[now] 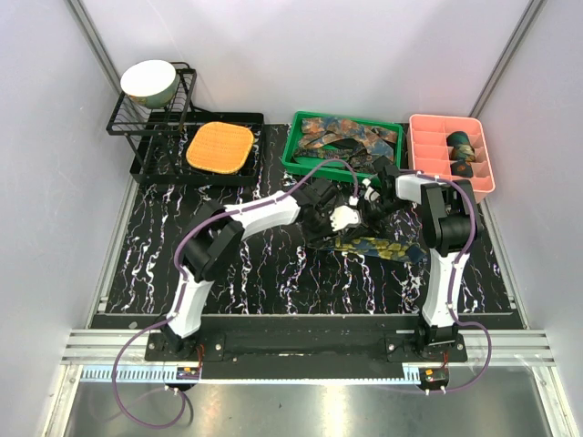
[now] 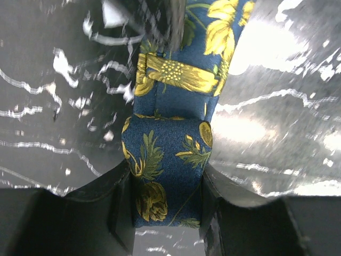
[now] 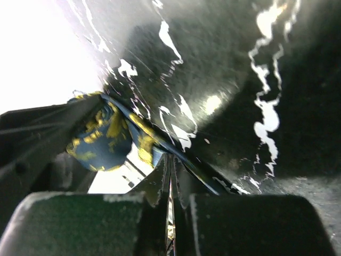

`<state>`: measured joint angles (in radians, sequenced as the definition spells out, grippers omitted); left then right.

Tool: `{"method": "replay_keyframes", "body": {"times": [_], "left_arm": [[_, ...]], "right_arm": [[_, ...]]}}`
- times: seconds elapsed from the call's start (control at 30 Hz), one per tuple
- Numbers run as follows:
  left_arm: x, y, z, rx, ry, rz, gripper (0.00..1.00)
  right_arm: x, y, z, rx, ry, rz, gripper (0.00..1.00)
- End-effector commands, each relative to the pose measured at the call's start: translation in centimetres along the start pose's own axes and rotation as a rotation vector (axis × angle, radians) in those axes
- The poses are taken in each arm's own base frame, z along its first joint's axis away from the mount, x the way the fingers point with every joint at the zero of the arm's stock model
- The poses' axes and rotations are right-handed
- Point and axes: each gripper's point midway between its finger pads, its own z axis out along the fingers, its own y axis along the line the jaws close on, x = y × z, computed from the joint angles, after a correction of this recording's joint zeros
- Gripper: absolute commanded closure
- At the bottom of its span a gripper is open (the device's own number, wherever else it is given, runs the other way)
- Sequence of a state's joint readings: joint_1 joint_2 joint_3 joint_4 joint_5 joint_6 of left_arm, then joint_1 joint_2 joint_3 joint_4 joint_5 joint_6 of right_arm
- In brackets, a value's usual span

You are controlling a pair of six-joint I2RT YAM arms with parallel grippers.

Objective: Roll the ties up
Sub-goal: Roll the tie at the center of the board.

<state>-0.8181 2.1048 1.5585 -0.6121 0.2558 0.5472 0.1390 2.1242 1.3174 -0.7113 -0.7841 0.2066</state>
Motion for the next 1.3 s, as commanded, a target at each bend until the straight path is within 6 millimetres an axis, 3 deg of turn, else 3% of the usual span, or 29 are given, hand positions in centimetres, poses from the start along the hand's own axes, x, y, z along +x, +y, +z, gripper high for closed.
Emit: {"method": "replay_keyframes", "body": {"times": [0.0,0.17,0.27,0.4,0.53,0.7,0.8,0.93,1.13,1.27], "left_arm": [[6.0,-0.9,0.2,0.090,0.204,-0.073,0.86],[8.2,-2.9,0.7,0.148,0.252,-0.125,0.88],[9.2,-4.0,0.8,0.167,0.264,-0.165,0.89],[10.1,-4.5,1.0,0.162,0.290,-0.189,0.89],[9.9,-4.3,1.0,0.152,0.290,-0.199,0.89],[9.5,-4.0,0.7,0.146,0.275,-0.197,0.88],[9.1,-3.8,0.5,0.141,0.259,-0.196,0.86],[6.4,-2.2,-1.1,0.105,0.161,-0.172,0.82],[0.6,-0.3,-4.1,0.069,-0.035,-0.114,0.74],[-1.7,0.1,-5.8,0.056,-0.124,-0.065,0.72]], "right_arm": [[-2.0,1.5,-1.7,0.027,-0.069,-0.087,0.95],[-2.1,5.4,-5.4,-0.030,-0.118,-0.163,0.85],[-0.8,5.7,-5.5,-0.049,-0.080,-0.148,0.84],[1.4,4.0,-3.1,-0.037,-0.006,-0.110,0.85],[2.1,3.2,-0.9,0.011,0.043,-0.138,0.86],[0.2,1.1,0.5,0.102,0.024,-0.139,0.88],[0.2,-1.6,1.3,0.204,0.053,-0.100,0.90],[0.5,-3.4,1.3,0.277,0.070,-0.104,0.91],[0.4,-4.7,1.5,0.326,0.074,-0.107,0.94],[0.5,-5.1,1.7,0.332,0.079,-0.104,0.94]]}}
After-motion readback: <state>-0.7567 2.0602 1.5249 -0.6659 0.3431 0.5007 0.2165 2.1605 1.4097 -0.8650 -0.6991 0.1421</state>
